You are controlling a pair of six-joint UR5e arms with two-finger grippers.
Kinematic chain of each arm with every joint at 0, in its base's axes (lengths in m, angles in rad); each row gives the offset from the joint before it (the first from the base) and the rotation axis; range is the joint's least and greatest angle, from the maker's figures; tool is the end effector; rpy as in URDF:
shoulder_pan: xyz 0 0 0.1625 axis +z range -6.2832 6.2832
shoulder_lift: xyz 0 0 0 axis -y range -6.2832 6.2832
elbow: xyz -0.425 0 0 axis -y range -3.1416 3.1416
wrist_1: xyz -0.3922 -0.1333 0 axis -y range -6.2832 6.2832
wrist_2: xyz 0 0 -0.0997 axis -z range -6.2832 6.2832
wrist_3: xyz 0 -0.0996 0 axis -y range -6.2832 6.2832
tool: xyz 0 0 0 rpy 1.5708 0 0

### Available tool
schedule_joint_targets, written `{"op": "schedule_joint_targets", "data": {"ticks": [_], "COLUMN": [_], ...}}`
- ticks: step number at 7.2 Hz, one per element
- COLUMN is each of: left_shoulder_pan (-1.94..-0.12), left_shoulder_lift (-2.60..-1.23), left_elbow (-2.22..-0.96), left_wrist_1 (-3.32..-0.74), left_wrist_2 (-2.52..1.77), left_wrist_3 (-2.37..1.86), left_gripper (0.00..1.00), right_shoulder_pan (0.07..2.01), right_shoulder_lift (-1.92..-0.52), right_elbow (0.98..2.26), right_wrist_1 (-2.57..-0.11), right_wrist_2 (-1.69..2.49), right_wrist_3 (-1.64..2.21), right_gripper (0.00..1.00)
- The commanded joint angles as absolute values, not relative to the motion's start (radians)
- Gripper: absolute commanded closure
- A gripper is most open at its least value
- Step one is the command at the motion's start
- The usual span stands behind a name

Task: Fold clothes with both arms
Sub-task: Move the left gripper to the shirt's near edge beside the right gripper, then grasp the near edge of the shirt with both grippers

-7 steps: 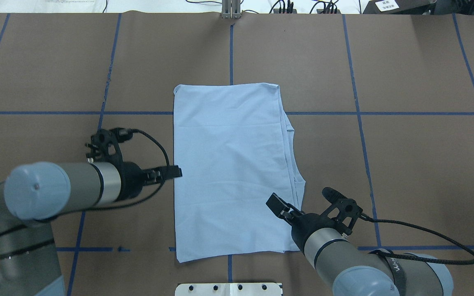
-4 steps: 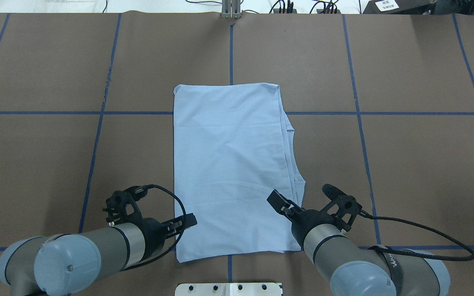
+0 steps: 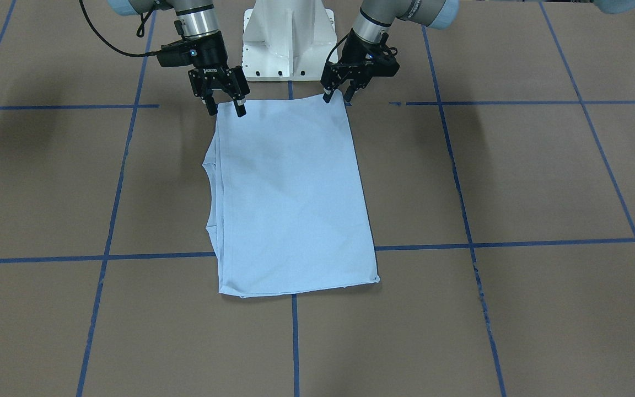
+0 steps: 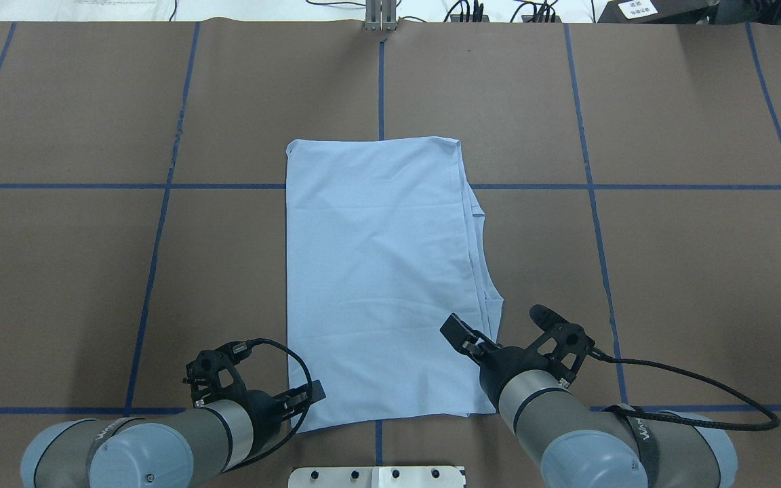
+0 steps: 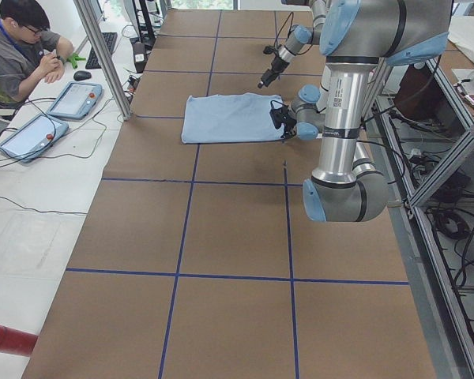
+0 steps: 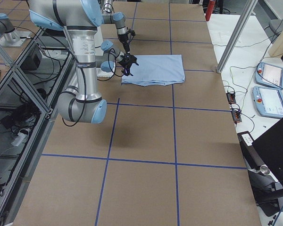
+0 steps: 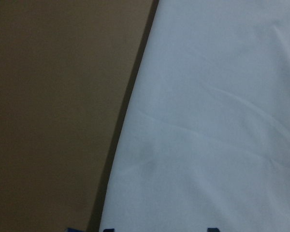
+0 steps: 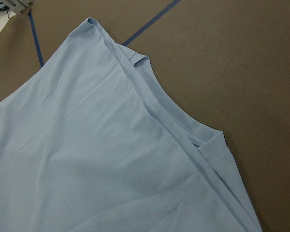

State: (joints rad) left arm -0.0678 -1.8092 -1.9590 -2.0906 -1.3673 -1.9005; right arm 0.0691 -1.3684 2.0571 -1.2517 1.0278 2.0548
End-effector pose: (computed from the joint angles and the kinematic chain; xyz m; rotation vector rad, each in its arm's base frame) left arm 0.5363 -0.1902 0.2948 0.0303 1.1676 -0.4684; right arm -0.4996 -0.2198 0.2908 0.2900 -1.0897 0.7680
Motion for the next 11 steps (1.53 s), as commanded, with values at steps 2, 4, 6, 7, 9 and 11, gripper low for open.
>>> {"op": "schedule_joint_targets", "data": {"ticks": [2, 4, 6, 7, 9, 11], "left_shoulder_pan": [-0.051, -0.035, -0.035, -0.034, -0.034, -0.032], "left_shoulder_lift": [-1.809, -1.809, -1.810, -1.810, -1.812, -1.812], "left_elbow": [-1.951, -1.948, -1.941, -1.933, -1.933, -1.934], "left_wrist_1": [-2.089, -2.089, -2.088, -2.086, -2.088, -2.088], "left_wrist_2": [-1.367, -1.365, -1.364, -1.364, -1.361, -1.356], "left_wrist_3": [-1.898, -1.899, -1.901, -1.901, -1.902, -1.899], "left_gripper": [0.29, 0.29, 0.29, 0.36, 0.77, 1.00], "right_shoulder_pan": [0.066, 0.066, 0.066, 0.064, 0.061, 0.061], "right_shoulder_lift": [-1.368, -1.367, -1.367, -1.368, -1.367, -1.367], "right_elbow": [2.043, 2.042, 2.042, 2.040, 2.039, 2.036], "right_wrist_1": [-1.250, -1.250, -1.250, -1.250, -1.250, -1.250], "right_wrist_2": [1.028, 1.028, 1.028, 1.026, 1.026, 1.028], "right_wrist_3": [2.066, 2.068, 2.069, 2.075, 2.075, 2.075], "right_gripper": [0.00, 0.00, 0.00, 0.00, 0.00, 0.00]}}
